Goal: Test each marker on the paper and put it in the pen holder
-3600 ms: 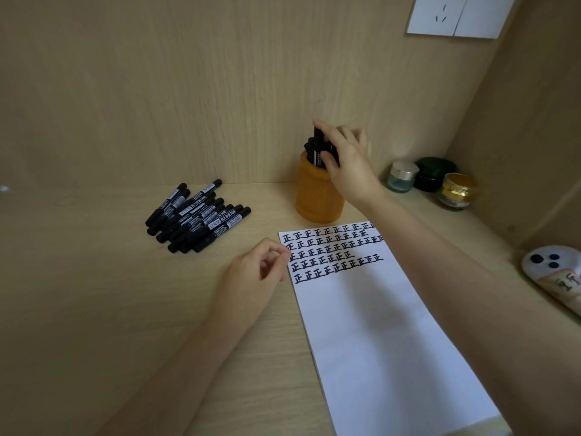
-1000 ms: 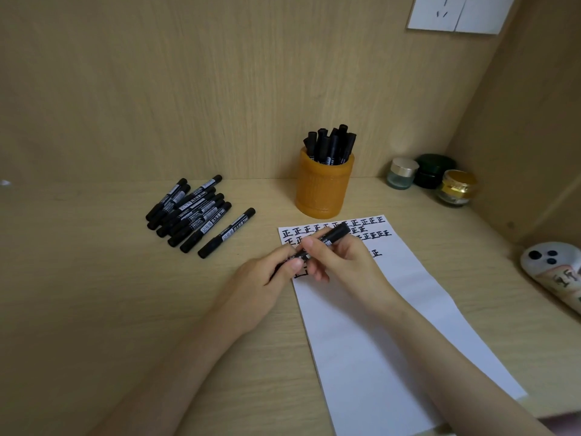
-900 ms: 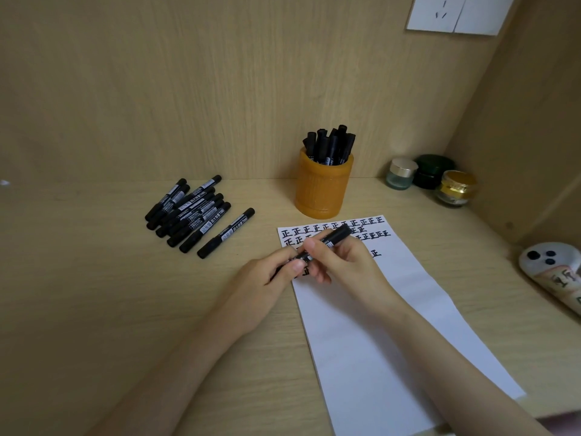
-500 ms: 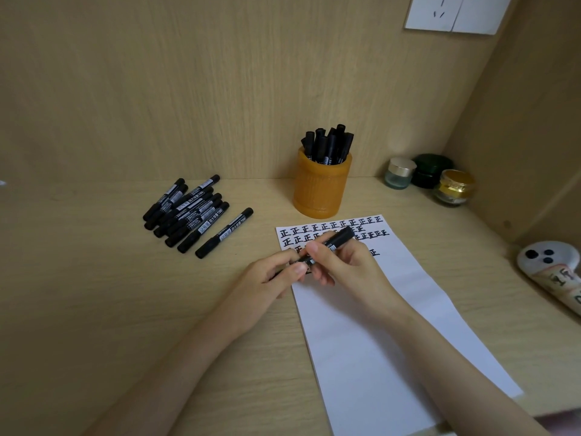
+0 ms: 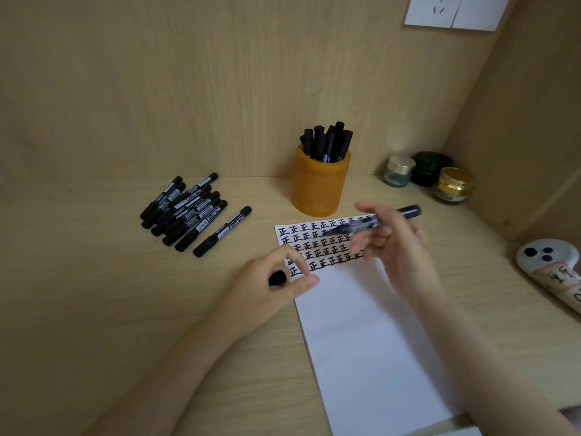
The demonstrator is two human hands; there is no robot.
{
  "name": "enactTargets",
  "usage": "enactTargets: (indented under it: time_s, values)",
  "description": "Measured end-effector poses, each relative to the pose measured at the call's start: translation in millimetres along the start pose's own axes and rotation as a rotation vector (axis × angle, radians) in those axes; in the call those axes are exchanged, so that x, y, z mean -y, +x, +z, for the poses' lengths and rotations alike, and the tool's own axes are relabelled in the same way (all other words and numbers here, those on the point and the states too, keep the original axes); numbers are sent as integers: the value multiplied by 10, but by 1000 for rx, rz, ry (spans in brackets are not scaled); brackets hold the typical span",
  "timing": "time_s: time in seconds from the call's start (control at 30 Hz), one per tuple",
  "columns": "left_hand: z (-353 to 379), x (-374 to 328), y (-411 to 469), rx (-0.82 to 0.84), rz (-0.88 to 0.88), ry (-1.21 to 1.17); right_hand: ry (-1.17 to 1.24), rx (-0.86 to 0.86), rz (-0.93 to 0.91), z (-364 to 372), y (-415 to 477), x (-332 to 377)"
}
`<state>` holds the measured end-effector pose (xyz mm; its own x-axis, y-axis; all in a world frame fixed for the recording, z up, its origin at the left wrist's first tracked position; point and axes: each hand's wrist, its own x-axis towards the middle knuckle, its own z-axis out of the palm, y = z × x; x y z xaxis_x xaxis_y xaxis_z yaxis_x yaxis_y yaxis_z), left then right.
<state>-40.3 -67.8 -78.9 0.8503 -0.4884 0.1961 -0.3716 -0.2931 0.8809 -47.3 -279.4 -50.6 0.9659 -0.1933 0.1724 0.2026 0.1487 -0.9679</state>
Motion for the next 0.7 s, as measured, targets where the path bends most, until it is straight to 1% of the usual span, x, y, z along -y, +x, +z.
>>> enactTargets:
  time_s: [0.1,0.2,0.3,0.37,0.5,0.7]
  values:
    - [49,-18,-18,118,7,155,71,-100,134,-269,120,65]
    - [67,-25,-37,213,2,303,-22,-174,216,-488,187,-19]
    - [57,-12,-34,230,-4,349,-192,-288,161,-622,222,-157]
    - [57,-16,-29,229,1,359,-216,-345,118,-637,227,-197]
    - [63,15,-11,213,2,362,-334,-395,91,-619,244,-218]
    - [71,-8,-14,225,-20,362,-398,-424,60,-645,267,-297]
